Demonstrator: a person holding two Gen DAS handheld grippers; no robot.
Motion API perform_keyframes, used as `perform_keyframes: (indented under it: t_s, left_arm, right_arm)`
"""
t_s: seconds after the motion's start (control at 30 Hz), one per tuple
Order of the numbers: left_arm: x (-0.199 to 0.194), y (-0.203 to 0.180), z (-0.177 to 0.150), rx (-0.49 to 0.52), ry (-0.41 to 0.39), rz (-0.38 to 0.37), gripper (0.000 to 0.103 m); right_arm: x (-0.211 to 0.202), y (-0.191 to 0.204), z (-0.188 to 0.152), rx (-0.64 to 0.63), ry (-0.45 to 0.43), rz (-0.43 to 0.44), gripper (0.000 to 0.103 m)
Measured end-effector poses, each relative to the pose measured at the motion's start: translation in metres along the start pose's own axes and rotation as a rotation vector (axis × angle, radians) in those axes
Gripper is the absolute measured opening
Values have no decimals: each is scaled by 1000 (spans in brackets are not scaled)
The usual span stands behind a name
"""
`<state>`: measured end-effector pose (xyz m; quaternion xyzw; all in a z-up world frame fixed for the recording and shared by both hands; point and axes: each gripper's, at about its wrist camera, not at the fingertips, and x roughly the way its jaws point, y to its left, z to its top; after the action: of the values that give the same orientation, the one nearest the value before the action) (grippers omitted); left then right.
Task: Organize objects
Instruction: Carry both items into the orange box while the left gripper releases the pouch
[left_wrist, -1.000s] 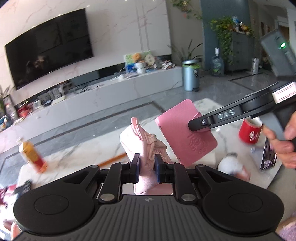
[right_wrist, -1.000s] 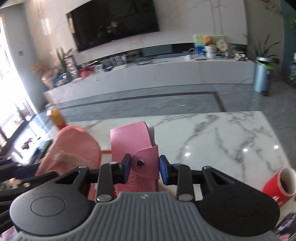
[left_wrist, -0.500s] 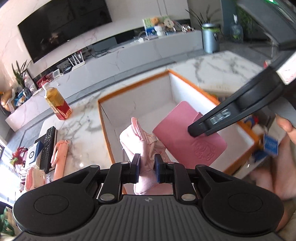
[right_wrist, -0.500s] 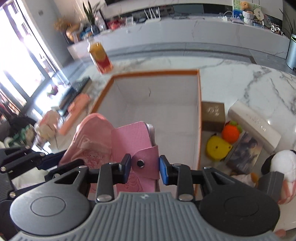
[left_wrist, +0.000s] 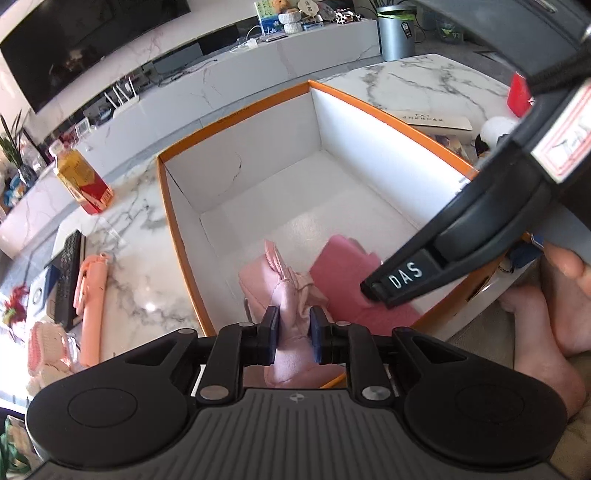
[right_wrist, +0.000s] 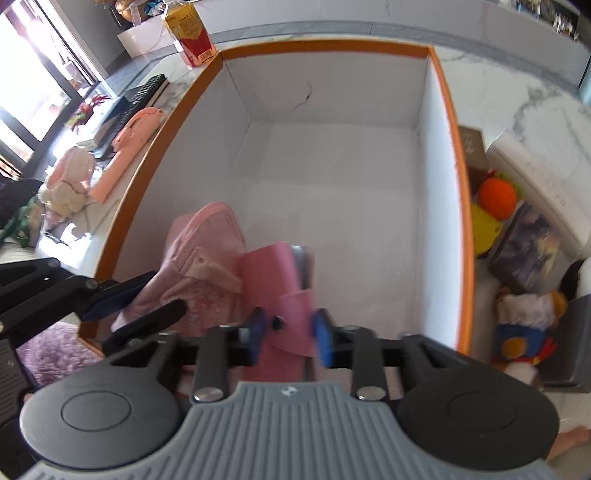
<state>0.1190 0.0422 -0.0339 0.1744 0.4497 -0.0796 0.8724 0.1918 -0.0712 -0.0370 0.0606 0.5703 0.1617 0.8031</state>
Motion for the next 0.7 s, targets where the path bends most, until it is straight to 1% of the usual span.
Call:
perform_keyframes:
  t_s: [0.13,0.27,0.4,0.43,0.47,0.57,0.7]
  left_arm:
    - [0,4,-1,-17,4,-6,25]
    - [-1,14,-3,-58,2,-33,30]
    - [-9,22,-8,-84,-23,-73,43]
    - [-12,22,-9,-88,-29,-76,49]
    - [-15,23,-10,-91,-36,-79,51]
    - [-24,25,-13,-105,-61,-86,51]
    - [-39,32,-15,-150,-113,-80,51]
  right_arm:
    - [-4,6,-1,-10,-7,34,25]
    - [-5,-3,-3,47,-5,113,25]
    - [-7,-11,-5,97,-16,172,25]
    - [-8,-12,-6,108,-19,188,25]
    - [-9,-13,-6,121,-20,206,25]
    - [-9,-14,-8,154,-14,267,25]
    - [-6,-8,-9,159,-26,298,24]
